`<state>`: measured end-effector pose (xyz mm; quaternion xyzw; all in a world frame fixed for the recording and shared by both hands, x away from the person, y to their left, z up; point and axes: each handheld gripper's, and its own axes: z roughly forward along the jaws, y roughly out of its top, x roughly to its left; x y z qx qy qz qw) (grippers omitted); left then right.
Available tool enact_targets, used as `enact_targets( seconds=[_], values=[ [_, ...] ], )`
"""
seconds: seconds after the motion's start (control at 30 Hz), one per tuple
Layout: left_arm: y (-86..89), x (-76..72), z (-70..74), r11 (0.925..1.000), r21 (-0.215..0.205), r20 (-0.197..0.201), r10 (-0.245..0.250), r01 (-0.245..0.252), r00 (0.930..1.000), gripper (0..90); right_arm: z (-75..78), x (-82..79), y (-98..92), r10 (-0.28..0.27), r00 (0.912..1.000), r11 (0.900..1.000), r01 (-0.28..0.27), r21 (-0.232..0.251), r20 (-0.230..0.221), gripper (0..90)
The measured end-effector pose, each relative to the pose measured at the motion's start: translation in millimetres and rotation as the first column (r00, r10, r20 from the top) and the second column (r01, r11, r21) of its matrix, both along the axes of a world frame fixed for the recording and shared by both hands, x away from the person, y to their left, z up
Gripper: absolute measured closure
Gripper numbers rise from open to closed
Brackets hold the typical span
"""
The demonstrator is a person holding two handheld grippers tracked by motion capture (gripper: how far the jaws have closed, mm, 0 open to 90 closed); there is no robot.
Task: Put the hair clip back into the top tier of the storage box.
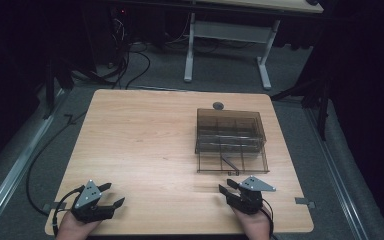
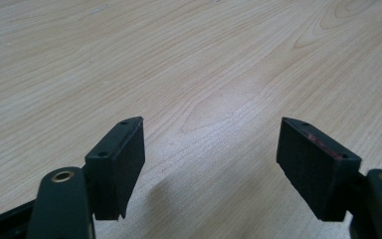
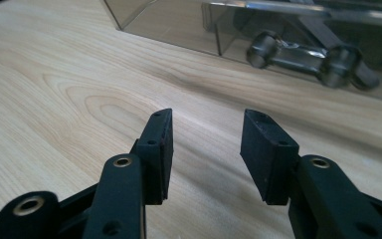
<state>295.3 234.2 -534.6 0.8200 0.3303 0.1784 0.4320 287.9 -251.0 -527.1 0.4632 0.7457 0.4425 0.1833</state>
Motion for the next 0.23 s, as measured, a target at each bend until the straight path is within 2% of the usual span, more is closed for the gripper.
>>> enact_targets(
  seconds=[0.1, 0.23],
  values=[
    [0.1, -0.1, 0.1, 1.0, -0.002, 0.003, -0.001, 0.001, 1.0, 28.0, -1.4, 1.1, -1.8, -0.007, 0.9999, 1.0, 0.007, 0.011, -0.014, 55.2],
    [1.7, -1.2, 0.6, 0.9995, -0.032, 0.019, -0.004, 0.005, 0.9998, 28.8, -1.1, 0.8, 3.9, 0.007, 0.9999, 0.999, -0.008, -0.036, -0.013, 54.4]
  ],
)
